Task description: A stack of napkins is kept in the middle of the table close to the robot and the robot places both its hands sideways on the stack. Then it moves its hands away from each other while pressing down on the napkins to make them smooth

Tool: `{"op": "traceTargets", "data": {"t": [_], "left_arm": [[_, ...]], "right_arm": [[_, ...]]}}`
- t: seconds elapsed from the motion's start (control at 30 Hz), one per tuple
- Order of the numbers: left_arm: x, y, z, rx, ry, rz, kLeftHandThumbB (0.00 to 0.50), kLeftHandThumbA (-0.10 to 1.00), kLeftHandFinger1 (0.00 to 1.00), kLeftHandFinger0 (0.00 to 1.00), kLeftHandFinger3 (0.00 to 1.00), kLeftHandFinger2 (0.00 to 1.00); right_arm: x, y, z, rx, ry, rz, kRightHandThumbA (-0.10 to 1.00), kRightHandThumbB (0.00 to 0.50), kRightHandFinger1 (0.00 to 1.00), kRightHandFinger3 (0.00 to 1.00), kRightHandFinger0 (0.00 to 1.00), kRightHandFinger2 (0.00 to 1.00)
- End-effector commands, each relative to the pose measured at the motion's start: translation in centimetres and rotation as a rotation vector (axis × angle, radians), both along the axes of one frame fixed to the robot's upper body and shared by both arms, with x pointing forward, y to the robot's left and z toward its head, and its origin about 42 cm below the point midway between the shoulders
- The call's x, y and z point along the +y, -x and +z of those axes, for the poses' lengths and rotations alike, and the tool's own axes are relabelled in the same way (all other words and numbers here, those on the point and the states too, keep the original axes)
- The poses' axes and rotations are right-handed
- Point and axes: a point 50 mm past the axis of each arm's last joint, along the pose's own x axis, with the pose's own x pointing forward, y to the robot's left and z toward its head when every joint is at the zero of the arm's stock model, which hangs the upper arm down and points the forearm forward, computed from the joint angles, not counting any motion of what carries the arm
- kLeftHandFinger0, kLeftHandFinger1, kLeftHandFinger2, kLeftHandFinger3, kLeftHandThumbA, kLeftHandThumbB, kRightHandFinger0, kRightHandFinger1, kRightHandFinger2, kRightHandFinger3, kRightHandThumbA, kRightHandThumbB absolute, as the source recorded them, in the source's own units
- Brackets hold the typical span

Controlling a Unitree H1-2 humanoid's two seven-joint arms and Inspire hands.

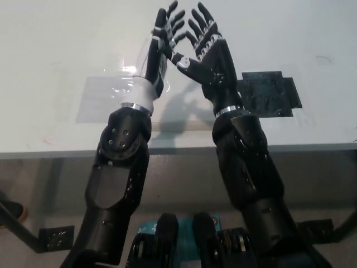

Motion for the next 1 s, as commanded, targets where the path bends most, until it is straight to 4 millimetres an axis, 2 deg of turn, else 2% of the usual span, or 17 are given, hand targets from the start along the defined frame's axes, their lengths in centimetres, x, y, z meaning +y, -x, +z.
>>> {"op": "traceTargets", "data": {"t": [0.0, 0.2, 0.37, 0.47, 0.57, 0.63, 0.73, 0.83, 0.9, 0.97], "left_arm": [[-1.6, -1.3, 2.7, -0.061, 0.042, -0.020, 0.329, 1.00, 1.00, 1.00, 1.00, 1.00], [-1.9, -2.4, 1.3, 0.004, -0.004, 0.004, 0.281, 1.00, 1.00, 1.00, 1.00, 1.00], [-1.8, -3.3, 0.9, 0.048, -0.004, 0.012, 0.306, 1.00, 1.00, 1.00, 1.00, 1.00], [-1.8, -3.7, 0.2, 0.050, -0.043, 0.026, 0.289, 1.00, 1.00, 1.00, 1.00, 1.00], [-1.8, -3.9, -0.1, 0.059, -0.072, 0.044, 0.297, 1.00, 1.00, 1.00, 1.00, 1.00], [-1.9, -4.1, -0.3, 0.071, -0.070, 0.037, 0.319, 1.00, 1.00, 1.00, 1.00, 1.00], [-2.2, -4.0, -0.5, 0.086, -0.042, 0.030, 0.290, 1.00, 1.00, 1.00, 1.00, 1.00], [-2.0, -4.3, -0.8, 0.109, -0.032, 0.032, 0.309, 1.00, 1.00, 1.00, 1.00, 1.00], [-1.8, -4.7, -1.1, 0.124, -0.036, 0.053, 0.352, 1.00, 1.00, 1.00, 1.00, 1.00], [-1.7, -4.8, -1.5, 0.139, -0.033, 0.059, 0.341, 1.00, 1.00, 1.00, 1.00, 1.00]], "right_arm": [[0.8, -1.5, 4.1, -0.118, -0.082, -0.007, 1.00, 0.275, 1.00, 1.00, 1.00, 1.00], [0.5, -2.9, 2.5, -0.008, -0.172, -0.003, 1.00, 0.284, 1.00, 1.00, 1.00, 1.00], [0.6, -3.7, 2.2, 0.082, -0.264, 0.027, 1.00, 0.260, 1.00, 1.00, 1.00, 1.00], [1.0, -4.0, 2.0, 0.125, -0.302, 0.047, 1.00, 0.252, 1.00, 1.00, 1.00, 1.00], [1.4, -4.1, 2.2, 0.141, -0.317, 0.056, 1.00, 0.230, 1.00, 1.00, 1.00, 1.00], [1.9, -4.1, 2.1, 0.155, -0.326, 0.081, 1.00, 0.237, 1.00, 1.00, 1.00, 1.00], [2.3, -4.0, 1.6, 0.196, -0.363, 0.104, 1.00, 0.256, 1.00, 1.00, 1.00, 1.00], [2.8, -3.8, 1.0, 0.244, -0.423, 0.146, 1.00, 0.300, 1.00, 1.00, 1.00, 1.00], [3.0, -3.8, 0.8, 0.268, -0.423, 0.147, 1.00, 0.291, 1.00, 1.00, 1.00, 1.00], [3.2, -3.7, 0.4, 0.284, -0.406, 0.142, 1.00, 0.279, 1.00, 1.00, 1.00, 1.00]]}}
